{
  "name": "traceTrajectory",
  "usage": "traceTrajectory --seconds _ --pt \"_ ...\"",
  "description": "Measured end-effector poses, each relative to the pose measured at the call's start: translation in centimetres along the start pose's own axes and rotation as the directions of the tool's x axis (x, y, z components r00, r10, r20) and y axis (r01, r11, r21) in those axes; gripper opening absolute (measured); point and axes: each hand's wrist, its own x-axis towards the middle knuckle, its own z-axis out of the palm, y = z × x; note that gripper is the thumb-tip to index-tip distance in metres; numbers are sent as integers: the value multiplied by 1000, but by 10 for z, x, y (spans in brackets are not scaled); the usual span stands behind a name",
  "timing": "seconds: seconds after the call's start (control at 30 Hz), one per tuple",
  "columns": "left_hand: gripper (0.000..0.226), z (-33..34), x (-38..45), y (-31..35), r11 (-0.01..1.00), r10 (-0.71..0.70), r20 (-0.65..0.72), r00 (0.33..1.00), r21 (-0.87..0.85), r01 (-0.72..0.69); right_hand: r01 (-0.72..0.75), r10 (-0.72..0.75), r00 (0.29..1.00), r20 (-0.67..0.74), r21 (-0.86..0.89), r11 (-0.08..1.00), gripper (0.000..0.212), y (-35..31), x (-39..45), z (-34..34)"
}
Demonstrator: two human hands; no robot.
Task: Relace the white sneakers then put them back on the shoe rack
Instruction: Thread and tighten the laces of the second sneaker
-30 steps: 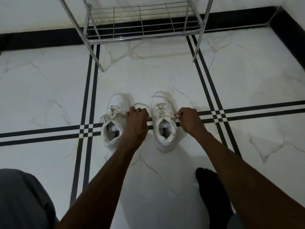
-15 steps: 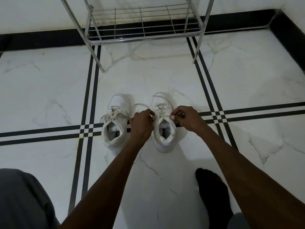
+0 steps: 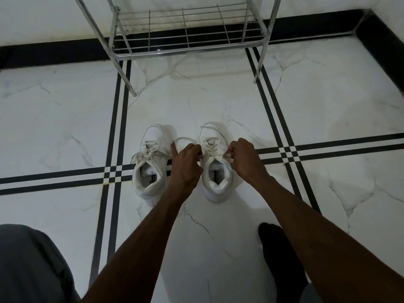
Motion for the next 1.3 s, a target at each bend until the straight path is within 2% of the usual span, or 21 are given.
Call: traceTrajectory --seconds 0.1,0.23,0.37,0.47,0.7,0.83,0.9,0.93,1.0,1.07,1.17,1.23,1.3 --pt "23 1 -1 0 989 -28 -27 999 -144 24 -51 51 999 -2 -1 999 12 1 0 5" --pt "22 -1 -6 5 943 -142 -54 988 -312 118 -98 98 995 -8 17 995 6 0 5 9" --pt "11 1 -12 7 853 -247 -32 969 -481 201 -100 101 995 -4 28 995 8 -2 5 7" --pt "14 5 -16 3 790 -273 -17 962 -575 214 -105 106 994 2 79 991 7 -1 4 8" --pt "13 -2 -13 1 788 -259 42 965 -568 236 -139 135 989 56 73 988 6 -3 5 7" --pt "21 -16 -3 -6 795 -227 206 952 -525 303 -201 179 948 263 58 978 29 4 7 -13" --pt "26 -25 1 -9 792 -224 272 936 -509 337 -250 193 916 353 124 960 41 8 8 -22" --pt "29 -30 3 -8 780 -225 284 932 -521 347 -305 202 903 380 236 922 45 9 8 -27" --pt "34 -39 7 -3 675 -228 310 923 -632 380 -438 221 881 418 543 716 43 6 7 -34" --pt "39 -48 10 6 576 -236 321 917 -714 398 -447 217 893 395 719 532 39 4 10 -37" --pt "48 -46 14 16 452 -227 356 906 -786 422 -403 190 915 357 839 365 45 -3 17 -40" --pt "43 -45 16 22 371 -224 363 904 -826 424 -372 181 925 335 895 246 39 -9 21 -41" --pt "36 -41 18 25 373 -237 331 913 -837 400 -337 149 940 308 906 256 30 -14 22 -43"
